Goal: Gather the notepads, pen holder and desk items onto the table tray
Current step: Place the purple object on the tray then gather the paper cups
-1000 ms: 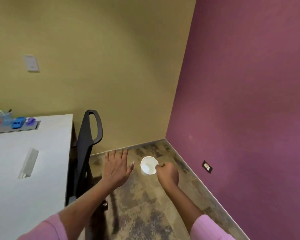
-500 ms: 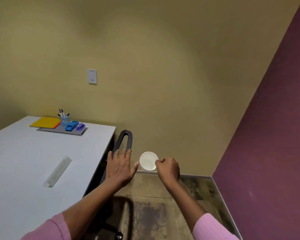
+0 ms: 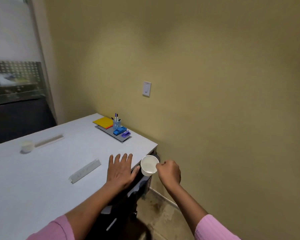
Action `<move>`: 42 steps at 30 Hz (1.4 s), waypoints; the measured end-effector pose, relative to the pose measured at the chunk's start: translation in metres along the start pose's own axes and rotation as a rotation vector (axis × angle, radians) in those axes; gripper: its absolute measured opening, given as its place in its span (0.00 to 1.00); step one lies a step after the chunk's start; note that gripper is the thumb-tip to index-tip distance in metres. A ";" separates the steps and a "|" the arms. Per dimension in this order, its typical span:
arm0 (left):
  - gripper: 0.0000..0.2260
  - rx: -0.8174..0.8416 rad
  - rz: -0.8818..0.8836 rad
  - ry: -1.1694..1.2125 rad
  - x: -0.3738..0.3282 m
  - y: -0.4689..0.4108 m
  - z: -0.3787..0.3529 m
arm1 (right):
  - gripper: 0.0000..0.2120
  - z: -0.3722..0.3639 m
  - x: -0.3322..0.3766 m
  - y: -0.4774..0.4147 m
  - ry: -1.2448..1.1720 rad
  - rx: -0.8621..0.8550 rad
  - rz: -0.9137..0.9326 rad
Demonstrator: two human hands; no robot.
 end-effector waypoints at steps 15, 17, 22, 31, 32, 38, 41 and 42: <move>0.33 0.080 0.376 -0.152 0.069 -0.058 -0.044 | 0.11 -0.113 0.053 -0.130 0.041 0.430 0.209; 0.33 0.081 0.416 -0.156 0.081 -0.076 -0.053 | 0.11 -0.135 0.061 -0.150 0.039 0.456 0.223; 0.33 0.098 0.516 -0.140 0.107 -0.102 -0.077 | 0.12 -0.194 0.078 -0.189 0.075 0.537 0.269; 0.30 0.185 0.675 -0.173 0.139 -0.111 -0.110 | 0.11 -0.293 0.075 -0.224 0.098 0.665 0.272; 0.30 0.201 0.687 -0.178 0.140 -0.113 -0.115 | 0.11 -0.304 0.072 -0.228 0.104 0.679 0.269; 0.32 0.263 0.770 -0.190 0.157 -0.130 -0.143 | 0.12 -0.372 0.060 -0.250 0.133 0.762 0.243; 0.32 0.274 0.810 -0.187 0.168 -0.142 -0.154 | 0.10 -0.409 0.055 -0.259 0.147 0.813 0.228; 0.32 0.278 0.817 -0.184 0.172 -0.147 -0.159 | 0.09 -0.423 0.054 -0.262 0.151 0.829 0.225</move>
Point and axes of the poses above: each hand's wrist, its own y-axis away from the middle knuckle, its own z-axis out of the back of the hand, x = y × z, the point moved 10 cm from there along -y, towards the middle knuckle, and after that the axes turned 7 degrees about -y, right-handed, at the moved point
